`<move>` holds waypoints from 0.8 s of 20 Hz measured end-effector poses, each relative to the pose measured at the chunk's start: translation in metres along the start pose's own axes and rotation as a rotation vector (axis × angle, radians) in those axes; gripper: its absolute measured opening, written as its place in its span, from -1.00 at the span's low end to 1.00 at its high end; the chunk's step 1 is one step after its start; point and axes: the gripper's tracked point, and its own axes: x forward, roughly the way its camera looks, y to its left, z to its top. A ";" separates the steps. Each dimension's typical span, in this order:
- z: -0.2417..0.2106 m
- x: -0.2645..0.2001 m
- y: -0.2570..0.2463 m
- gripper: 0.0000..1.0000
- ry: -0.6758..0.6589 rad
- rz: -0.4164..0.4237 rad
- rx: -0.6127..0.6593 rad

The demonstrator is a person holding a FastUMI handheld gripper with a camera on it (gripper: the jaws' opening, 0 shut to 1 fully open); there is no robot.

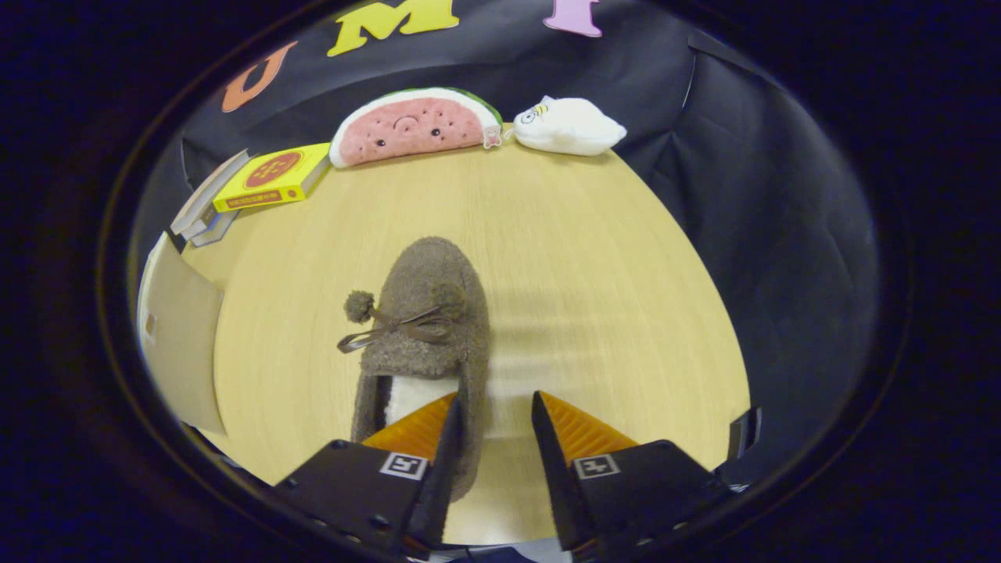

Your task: Open the storage box then place both shoes into the box .Put the left shoe in first, then the right shoe, with the right side of both shoes facing outward in a uniform manner.

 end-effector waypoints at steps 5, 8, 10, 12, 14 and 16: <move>0.004 0.009 0.009 -0.97 0.009 0.060 0.026; 0.001 0.005 0.009 -0.97 0.018 0.089 0.070; 0.000 -0.003 0.013 -0.99 0.026 0.131 0.116; 0.001 -0.018 0.018 -0.99 0.019 0.172 0.144; 0.007 -0.036 0.021 -0.99 -0.006 0.182 0.155; 0.014 -0.056 0.023 -0.99 -0.037 0.176 0.164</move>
